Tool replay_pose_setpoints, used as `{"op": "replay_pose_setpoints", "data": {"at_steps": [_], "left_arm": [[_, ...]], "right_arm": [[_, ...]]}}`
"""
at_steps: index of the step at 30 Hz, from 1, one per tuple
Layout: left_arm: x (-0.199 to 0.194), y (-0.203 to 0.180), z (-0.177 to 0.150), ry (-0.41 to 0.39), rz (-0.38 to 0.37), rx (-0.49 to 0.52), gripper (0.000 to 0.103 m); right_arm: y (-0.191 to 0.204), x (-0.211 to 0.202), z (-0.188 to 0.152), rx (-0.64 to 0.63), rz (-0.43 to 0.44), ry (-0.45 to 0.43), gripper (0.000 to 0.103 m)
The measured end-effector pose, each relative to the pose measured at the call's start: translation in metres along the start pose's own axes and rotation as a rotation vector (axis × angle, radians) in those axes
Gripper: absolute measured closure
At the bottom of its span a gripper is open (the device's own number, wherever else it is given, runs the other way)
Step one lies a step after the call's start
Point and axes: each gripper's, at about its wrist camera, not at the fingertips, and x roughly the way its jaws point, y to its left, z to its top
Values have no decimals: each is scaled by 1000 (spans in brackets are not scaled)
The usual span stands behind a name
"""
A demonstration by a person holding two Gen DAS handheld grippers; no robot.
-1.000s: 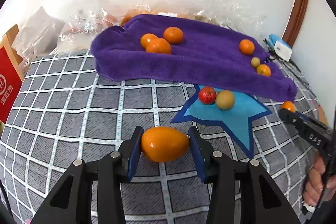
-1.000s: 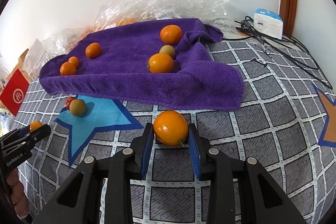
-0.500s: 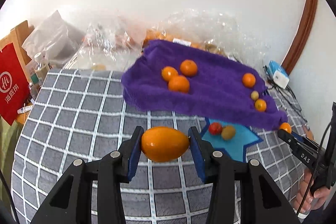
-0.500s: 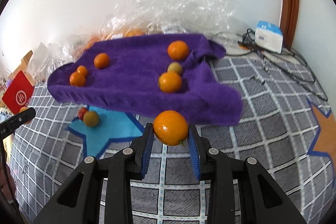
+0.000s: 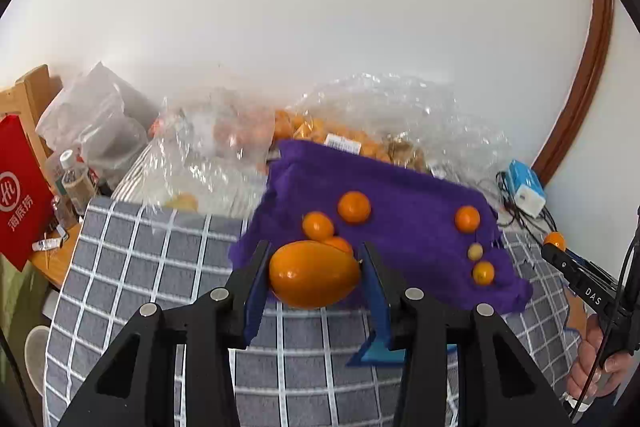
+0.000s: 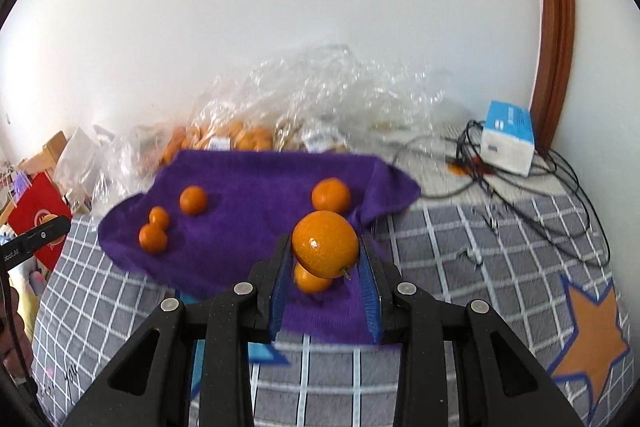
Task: Organize fruits
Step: 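Carry both held fruits with both grippers onto the purple towel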
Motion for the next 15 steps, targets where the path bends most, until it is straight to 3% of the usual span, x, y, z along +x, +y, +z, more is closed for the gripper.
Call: {"op": "replay_pose_setpoints", "data": {"at_steps": [9,15], "left_arm": [[24,3,33,1,9,-15,61],[45,8,42,15,4,-23,61]], "right_arm": [[3,39,34,-3,49,12,71],[10,84,34,-19,65,84,71]]}}
